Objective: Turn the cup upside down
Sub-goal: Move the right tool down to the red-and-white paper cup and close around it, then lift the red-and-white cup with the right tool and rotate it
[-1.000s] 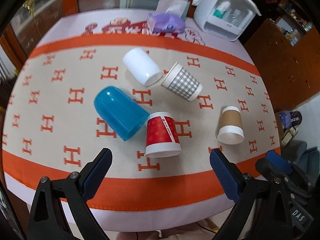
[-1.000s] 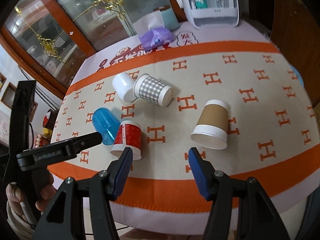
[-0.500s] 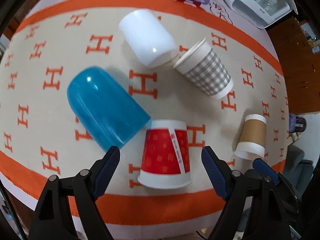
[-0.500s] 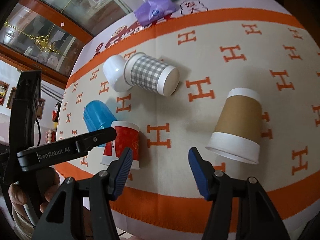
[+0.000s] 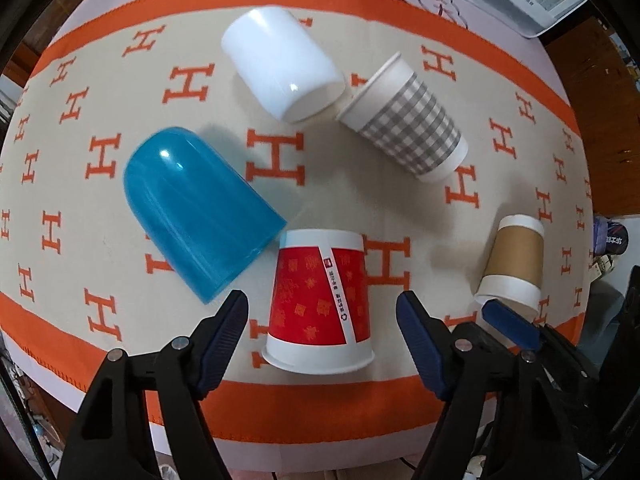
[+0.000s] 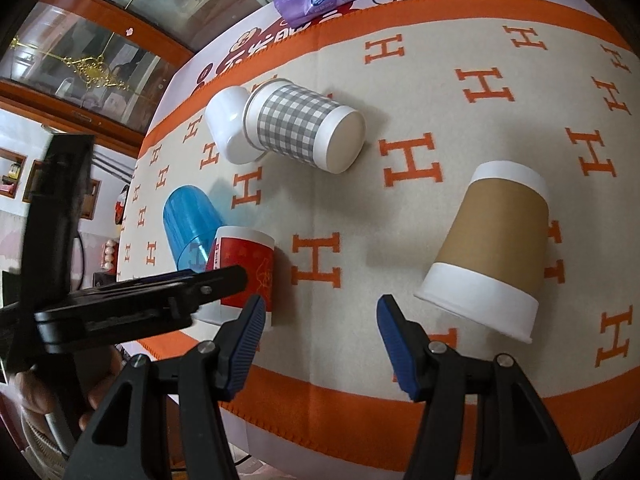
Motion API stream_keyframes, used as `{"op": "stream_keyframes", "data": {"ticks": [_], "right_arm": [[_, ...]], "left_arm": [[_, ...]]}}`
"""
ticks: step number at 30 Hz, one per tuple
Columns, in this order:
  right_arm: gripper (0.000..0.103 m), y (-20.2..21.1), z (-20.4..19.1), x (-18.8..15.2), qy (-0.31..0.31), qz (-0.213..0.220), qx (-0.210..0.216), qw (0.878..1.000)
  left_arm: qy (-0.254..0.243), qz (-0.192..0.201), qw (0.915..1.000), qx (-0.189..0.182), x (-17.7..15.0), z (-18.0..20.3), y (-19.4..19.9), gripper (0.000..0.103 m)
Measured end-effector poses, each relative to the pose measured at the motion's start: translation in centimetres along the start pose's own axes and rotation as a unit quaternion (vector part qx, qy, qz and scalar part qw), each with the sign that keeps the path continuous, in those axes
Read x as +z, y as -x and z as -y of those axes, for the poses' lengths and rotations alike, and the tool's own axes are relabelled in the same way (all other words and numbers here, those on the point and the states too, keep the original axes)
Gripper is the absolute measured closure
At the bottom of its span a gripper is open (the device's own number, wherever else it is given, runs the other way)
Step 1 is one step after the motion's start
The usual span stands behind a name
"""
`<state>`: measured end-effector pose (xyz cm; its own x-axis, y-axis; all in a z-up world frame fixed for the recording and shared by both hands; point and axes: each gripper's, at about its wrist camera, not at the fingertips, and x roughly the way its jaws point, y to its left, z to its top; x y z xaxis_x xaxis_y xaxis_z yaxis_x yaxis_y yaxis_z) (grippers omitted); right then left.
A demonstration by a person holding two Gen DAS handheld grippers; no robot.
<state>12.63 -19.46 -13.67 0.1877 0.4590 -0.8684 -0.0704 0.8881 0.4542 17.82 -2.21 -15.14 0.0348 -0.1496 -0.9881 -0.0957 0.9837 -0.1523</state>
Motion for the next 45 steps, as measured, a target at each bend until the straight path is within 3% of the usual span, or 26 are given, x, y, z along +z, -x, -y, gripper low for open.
{"op": "stream_keyframes", "data": {"ticks": [11,18,29,38,45], "right_arm": [[0.045,-0.7,0.2,0.1,0.02,-0.019,0.012,1.0],[0.045,0.1,0.1,0.0,0.039,-0.022,0.019,0.999],[0.045,-0.1,-1.1,-2.0,0.046,-0.036,0.013,0.998],[0.045,-1.2,-1.9,-5.5,-0.005,-0.028,-0.003,1.0],[0.045,-1.9,-1.8,-7.7,-0.036,-0.026,-0.017,0.999]], "left_arm": [[0.037,-0.038,0.9986,-0.006,0.2,-0.9,-3.7,0.04],[0.053,-0.021,0.9983,-0.008,-0.7,-1.5,-3.1,0.043],[0.041,0.024,0.9988,0.012,-5.7,-1.2,1.9,0.043],[0.016,0.0,0.9998,0.013,-10.8,-4.0,0.1,0.043],[0.009,-0.009,0.9998,-0.016,-11.7,-5.3,-2.4,0.042]]}}
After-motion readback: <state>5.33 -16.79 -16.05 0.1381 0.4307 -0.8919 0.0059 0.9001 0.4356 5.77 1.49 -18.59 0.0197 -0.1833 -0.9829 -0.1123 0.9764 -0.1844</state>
